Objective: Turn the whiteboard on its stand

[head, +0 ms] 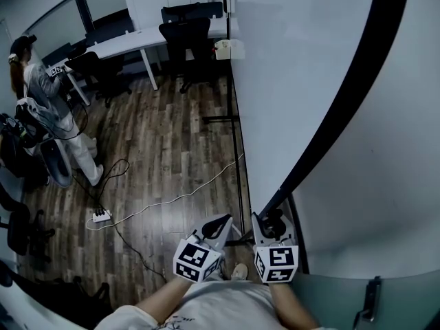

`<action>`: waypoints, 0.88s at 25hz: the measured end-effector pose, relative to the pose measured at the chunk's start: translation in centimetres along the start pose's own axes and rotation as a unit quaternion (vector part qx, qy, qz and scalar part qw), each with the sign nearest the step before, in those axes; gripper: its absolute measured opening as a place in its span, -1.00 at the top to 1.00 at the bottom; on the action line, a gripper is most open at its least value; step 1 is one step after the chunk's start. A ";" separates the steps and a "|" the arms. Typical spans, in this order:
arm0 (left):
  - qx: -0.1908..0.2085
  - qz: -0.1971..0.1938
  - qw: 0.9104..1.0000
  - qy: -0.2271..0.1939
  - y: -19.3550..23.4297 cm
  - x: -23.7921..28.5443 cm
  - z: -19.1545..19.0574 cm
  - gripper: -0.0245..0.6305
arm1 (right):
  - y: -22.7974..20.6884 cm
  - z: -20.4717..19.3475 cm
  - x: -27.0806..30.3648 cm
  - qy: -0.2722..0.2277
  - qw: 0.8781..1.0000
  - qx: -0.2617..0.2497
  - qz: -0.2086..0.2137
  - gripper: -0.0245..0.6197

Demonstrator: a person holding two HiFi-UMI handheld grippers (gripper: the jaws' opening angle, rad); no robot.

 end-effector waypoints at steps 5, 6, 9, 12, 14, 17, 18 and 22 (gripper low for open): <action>-0.002 -0.001 1.000 -0.001 -0.3 -0.1 0.1 0.89 | 0.0 0.1 -0.2 0.003 1.000 0.003 0.002 0.34; -0.001 -0.001 1.000 -0.001 -0.3 -0.1 0.0 0.89 | -0.1 0.1 -0.2 0.003 1.000 0.003 0.004 0.34; 0.003 -0.002 1.000 0.001 -0.5 -0.1 -0.2 0.89 | -0.1 0.1 -0.6 0.004 1.000 0.003 0.006 0.35; 0.000 -0.004 1.000 0.000 -0.7 -0.3 -0.1 0.89 | 0.1 0.1 -1.1 0.007 1.000 0.000 0.004 0.34; -0.001 -0.005 1.000 0.000 -0.8 -0.4 -0.1 0.89 | 0.1 0.1 -1.4 0.008 1.000 -0.002 0.002 0.34; 0.002 -0.006 1.000 0.002 -0.9 -0.2 -0.3 0.89 | 0.1 -0.3 -2.0 0.008 1.000 -0.001 -0.001 0.34; 0.003 -0.006 1.000 0.003 -1.0 -0.1 -0.4 0.89 | 0.0 -0.5 -2.3 0.008 1.000 0.001 -0.002 0.34; 0.005 -0.011 1.000 0.008 -1.2 0.1 -0.8 0.89 | 0.2 -1.3 -3.0 0.012 1.000 0.003 -0.003 0.35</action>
Point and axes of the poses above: the fingertips, and each gripper's own axes: x forward along the fingers, y to its left, z out of its top, the point moved 8 cm from there along -x, backward along the fingers, and after that the axes turned 15 degrees about y, right-handed, at the moved point
